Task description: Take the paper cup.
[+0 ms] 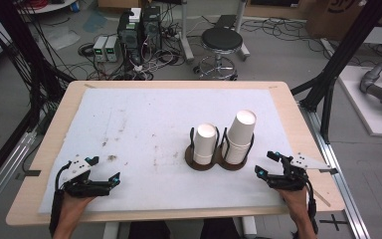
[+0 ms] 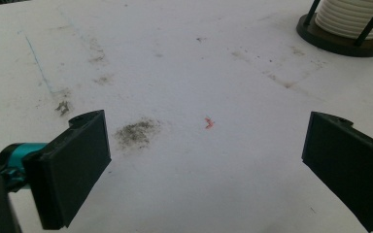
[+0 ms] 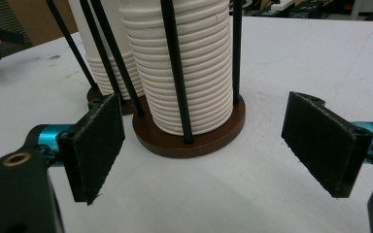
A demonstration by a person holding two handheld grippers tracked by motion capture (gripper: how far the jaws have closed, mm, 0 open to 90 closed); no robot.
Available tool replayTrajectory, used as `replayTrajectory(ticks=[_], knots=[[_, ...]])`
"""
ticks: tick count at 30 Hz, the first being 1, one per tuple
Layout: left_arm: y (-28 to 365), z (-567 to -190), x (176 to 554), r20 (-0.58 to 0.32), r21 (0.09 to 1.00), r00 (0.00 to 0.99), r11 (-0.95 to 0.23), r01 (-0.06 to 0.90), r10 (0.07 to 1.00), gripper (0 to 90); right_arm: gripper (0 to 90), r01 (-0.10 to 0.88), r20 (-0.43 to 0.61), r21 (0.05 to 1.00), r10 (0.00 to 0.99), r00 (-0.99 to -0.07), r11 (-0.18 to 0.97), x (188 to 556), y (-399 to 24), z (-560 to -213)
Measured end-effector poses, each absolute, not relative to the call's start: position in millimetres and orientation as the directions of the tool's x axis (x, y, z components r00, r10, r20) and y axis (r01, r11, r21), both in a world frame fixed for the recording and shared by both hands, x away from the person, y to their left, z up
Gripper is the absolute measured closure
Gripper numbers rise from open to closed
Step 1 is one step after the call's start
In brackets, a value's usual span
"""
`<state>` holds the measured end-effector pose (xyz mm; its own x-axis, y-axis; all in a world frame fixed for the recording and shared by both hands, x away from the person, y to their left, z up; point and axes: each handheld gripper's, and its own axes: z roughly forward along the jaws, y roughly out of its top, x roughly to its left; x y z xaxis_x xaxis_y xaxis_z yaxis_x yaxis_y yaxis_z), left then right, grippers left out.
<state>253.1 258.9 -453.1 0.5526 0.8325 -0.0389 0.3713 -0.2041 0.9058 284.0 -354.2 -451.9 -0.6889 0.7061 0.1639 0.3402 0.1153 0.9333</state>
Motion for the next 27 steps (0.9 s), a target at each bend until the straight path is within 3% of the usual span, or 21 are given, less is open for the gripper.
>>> replayTrajectory(ticks=[27], knots=[[258.4, -453.3, 254.5, -0.038, 0.9, 0.549, -0.21, 0.383, 0.835, 3.3, 15.8, 0.404, 0.167, 0.897, 0.707, -0.687, 0.181, 290.9, -348.4, -450.0]])
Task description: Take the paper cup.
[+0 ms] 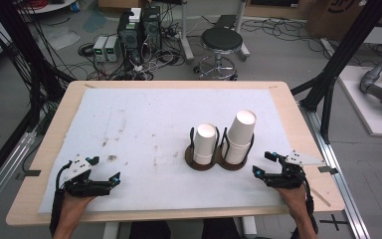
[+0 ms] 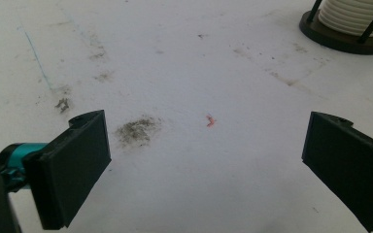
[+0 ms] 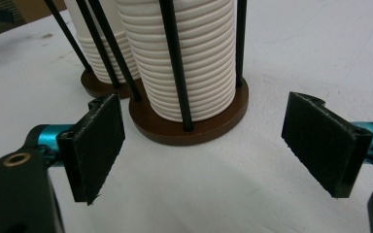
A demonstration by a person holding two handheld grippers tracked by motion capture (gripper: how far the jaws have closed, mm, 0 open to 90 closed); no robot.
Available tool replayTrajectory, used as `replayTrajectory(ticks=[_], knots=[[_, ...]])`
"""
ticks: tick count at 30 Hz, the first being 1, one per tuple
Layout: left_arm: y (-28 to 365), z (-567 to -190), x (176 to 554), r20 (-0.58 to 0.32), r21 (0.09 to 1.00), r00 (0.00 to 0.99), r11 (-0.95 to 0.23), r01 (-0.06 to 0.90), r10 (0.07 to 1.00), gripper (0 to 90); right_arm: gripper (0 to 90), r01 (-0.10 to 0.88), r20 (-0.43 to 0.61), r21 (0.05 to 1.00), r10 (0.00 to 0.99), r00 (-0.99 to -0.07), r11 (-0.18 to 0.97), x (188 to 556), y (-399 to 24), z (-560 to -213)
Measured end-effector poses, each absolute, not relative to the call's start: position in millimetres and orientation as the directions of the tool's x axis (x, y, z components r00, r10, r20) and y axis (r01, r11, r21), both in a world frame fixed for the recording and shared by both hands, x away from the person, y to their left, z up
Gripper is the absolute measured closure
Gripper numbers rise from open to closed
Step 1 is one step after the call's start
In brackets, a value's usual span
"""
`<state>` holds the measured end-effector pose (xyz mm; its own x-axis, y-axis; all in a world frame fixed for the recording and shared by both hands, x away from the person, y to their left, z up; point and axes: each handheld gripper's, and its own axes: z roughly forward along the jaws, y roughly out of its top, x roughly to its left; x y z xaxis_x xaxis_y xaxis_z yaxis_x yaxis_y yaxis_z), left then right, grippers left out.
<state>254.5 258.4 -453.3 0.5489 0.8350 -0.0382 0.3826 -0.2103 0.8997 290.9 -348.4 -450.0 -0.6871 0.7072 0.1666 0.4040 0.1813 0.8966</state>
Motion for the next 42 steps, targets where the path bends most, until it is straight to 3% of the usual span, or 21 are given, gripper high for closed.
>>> replayTrajectory(ticks=[13, 42], knots=[[258.4, -453.4, 256.0, -0.048, 0.896, 0.554, -0.21, 0.392, 0.831, 3.3, 15.9, 0.372, 0.133, 0.903, 0.684, -0.717, 0.215, 291.3, -357.9, -412.4], [257.4, -453.7, 257.2, -0.049, 0.89, 0.556, -0.216, 0.401, 0.83, 3.3, 15.8, 0.257, -0.041, 0.834, 0.521, -0.853, 0.488, 331.7, -350.9, -276.0]])
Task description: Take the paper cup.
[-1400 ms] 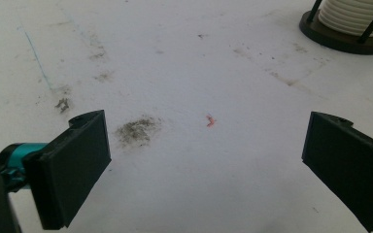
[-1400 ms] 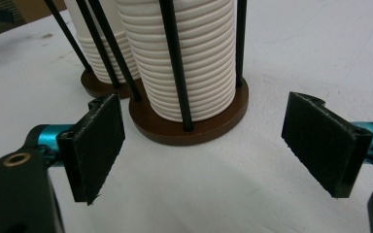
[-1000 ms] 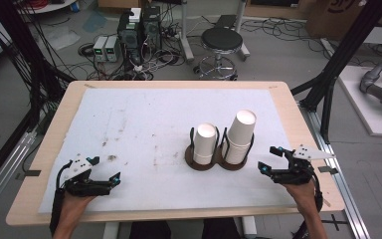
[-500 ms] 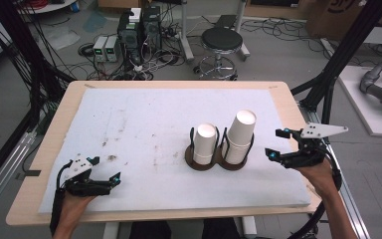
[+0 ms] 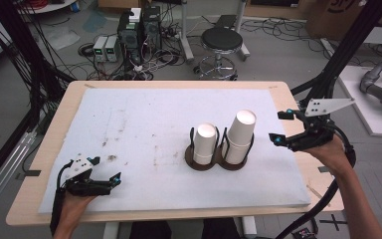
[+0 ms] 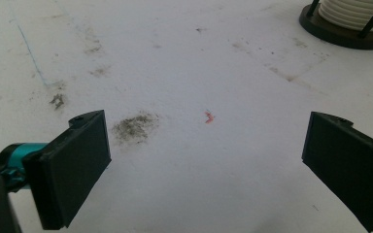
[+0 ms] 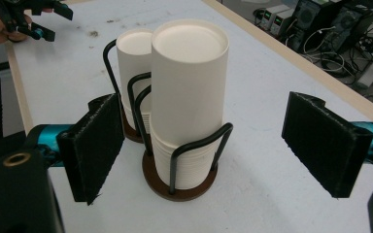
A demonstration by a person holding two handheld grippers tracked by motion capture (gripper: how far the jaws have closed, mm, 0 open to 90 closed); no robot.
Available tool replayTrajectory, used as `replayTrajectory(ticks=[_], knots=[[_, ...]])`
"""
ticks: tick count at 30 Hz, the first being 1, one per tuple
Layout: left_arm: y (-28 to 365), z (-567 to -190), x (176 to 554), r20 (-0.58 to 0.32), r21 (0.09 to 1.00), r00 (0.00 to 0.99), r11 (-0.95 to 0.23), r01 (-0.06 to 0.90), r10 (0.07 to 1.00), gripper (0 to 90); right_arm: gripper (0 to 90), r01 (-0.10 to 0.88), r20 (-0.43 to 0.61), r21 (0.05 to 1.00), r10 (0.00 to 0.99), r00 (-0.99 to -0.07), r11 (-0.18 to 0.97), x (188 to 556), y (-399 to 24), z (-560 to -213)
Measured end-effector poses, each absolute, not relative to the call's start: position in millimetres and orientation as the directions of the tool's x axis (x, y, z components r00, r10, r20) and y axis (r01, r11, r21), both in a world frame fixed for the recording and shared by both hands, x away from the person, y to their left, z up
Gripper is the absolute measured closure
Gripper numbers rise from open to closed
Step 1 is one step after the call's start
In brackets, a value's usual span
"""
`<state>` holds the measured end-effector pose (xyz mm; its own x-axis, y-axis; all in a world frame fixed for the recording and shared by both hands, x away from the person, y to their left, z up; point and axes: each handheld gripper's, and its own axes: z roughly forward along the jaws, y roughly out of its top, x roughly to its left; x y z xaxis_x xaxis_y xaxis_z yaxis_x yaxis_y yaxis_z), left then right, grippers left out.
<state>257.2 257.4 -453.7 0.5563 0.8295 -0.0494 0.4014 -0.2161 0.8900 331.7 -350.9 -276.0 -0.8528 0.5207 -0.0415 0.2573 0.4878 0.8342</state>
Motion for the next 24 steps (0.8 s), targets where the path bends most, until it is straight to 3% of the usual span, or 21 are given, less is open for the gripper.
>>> replayTrajectory(ticks=[24], knots=[[255.6, -453.9, 257.5, -0.044, 0.885, 0.56, -0.227, 0.406, 0.827, 3.3, 15.8, 0.235, -0.071, 0.707, 0.398, -0.914, 0.667, 362.1, -319.6, -232.5]])
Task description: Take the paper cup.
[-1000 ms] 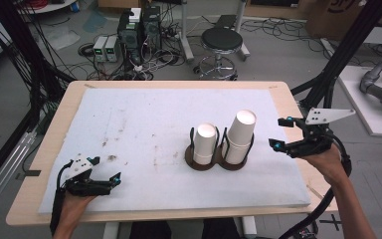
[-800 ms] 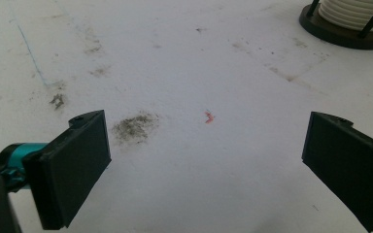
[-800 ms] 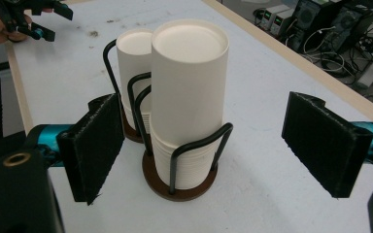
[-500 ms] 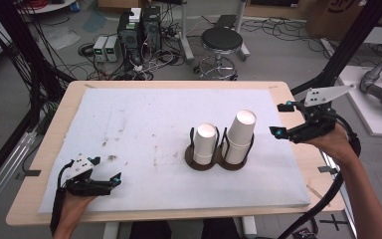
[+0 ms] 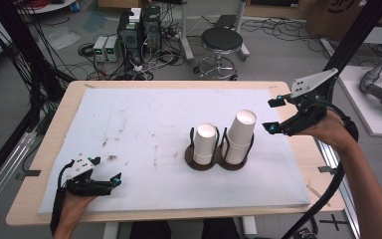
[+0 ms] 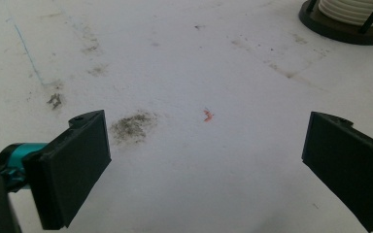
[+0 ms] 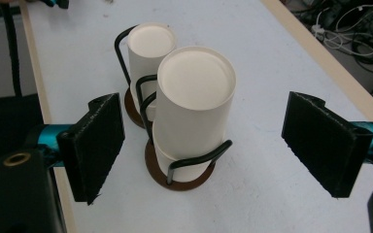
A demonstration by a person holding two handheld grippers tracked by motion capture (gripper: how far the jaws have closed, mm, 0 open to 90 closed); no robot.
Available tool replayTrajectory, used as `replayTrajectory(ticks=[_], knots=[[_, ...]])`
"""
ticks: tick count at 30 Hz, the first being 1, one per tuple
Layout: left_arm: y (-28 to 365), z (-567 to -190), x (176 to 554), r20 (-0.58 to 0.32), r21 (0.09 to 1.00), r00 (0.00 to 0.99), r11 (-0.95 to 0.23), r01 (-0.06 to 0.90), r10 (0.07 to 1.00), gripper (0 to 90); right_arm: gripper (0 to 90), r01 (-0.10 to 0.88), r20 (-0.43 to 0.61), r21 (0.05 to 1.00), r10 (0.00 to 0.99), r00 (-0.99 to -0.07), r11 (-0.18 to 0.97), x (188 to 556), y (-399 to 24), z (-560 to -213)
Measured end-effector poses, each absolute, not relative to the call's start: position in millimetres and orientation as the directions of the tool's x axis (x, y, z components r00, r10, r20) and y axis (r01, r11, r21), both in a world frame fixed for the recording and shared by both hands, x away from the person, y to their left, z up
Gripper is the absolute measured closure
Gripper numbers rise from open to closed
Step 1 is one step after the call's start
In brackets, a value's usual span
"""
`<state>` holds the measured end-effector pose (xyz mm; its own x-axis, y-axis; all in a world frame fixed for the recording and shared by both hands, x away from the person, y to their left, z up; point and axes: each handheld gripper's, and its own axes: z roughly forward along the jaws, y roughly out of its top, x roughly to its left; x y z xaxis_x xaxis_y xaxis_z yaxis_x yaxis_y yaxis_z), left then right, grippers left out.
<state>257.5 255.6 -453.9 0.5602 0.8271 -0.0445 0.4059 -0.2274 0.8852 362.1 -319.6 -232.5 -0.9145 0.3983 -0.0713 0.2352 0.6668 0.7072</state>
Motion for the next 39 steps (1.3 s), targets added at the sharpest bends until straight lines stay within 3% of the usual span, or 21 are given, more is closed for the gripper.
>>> replayTrajectory(ticks=[17, 39], knots=[[254.9, -453.9, 257.7, -0.039, 0.884, 0.562, -0.234, 0.405, 0.826, 3.3, 15.9, 0.236, -0.085, 0.553, 0.336, -0.938, 0.799, 386.6, -277.6, -229.2], [254.2, -453.9, 257.4, -0.03, 0.883, 0.566, -0.244, 0.402, 0.824, 3.3, 15.9, 0.247, -0.064, 0.468, 0.311, -0.948, 0.848, 397.4, -254.0, -242.3]])
